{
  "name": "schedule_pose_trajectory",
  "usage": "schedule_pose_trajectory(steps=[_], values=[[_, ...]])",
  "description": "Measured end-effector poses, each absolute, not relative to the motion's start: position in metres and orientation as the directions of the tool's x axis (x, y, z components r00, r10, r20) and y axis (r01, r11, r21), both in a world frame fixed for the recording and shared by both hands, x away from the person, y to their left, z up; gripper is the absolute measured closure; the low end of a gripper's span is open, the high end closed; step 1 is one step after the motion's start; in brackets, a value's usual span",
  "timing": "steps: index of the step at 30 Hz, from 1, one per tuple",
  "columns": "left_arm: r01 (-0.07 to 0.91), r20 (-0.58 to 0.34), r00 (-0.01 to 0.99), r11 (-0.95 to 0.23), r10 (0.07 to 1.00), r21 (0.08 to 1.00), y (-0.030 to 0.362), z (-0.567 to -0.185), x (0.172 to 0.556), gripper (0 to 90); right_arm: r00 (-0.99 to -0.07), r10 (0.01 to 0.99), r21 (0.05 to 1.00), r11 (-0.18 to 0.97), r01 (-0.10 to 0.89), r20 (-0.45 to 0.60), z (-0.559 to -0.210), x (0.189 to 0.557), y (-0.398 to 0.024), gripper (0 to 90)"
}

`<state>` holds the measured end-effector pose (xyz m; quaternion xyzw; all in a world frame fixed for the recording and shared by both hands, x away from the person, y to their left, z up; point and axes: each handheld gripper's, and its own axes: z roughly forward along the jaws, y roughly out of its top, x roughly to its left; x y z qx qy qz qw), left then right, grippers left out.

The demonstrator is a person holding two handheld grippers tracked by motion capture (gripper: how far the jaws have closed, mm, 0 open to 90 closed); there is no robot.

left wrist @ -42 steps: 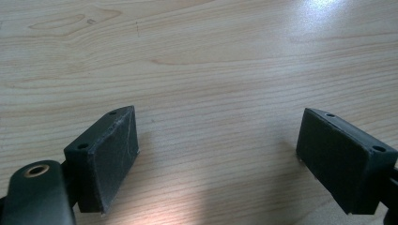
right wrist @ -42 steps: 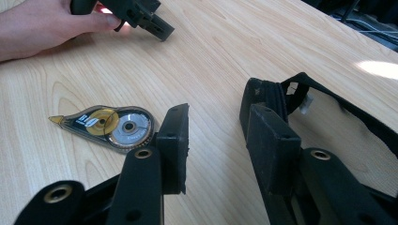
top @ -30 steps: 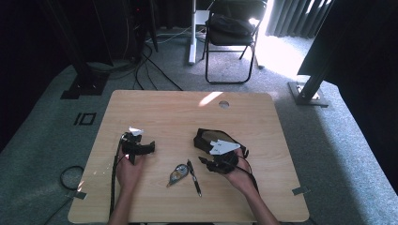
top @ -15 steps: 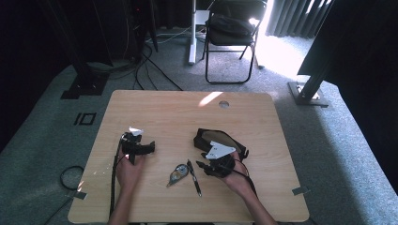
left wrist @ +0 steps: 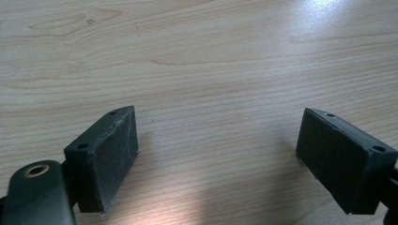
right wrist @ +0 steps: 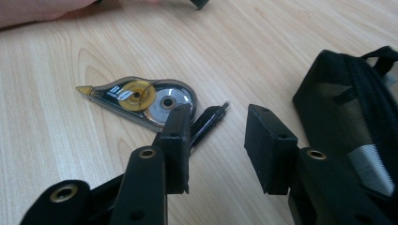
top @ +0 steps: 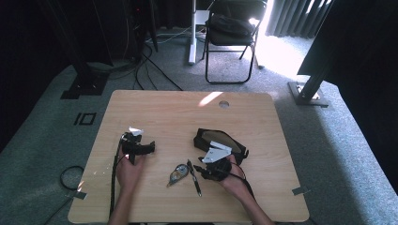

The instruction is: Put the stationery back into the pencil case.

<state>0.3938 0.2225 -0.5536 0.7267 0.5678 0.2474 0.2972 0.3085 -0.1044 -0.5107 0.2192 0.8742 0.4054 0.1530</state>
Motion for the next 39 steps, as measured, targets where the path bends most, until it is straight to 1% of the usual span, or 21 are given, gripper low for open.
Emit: schedule_pose_trajectory(steps=[26,35,39], values=[[0.678,0.022,0.232,-0.178,0.973,0.713,0.222,-0.554,0.394,13.4,-0.875,0.479,0.728,0.623,0.288,-0.064,-0.538,0.304,-0.084,64.3],[0.678,0.022,0.232,-0.178,0.973,0.713,0.222,-0.554,0.394,13.4,-0.87,0.489,0.712,0.63,0.309,-0.055,-0.544,0.306,-0.083,65.6],[0.678,0.023,0.232,-0.178,0.973,0.713,0.222,-0.554,0.394,13.4,-0.865,0.498,0.704,0.635,0.317,-0.06,-0.546,0.307,-0.084,67.8]])
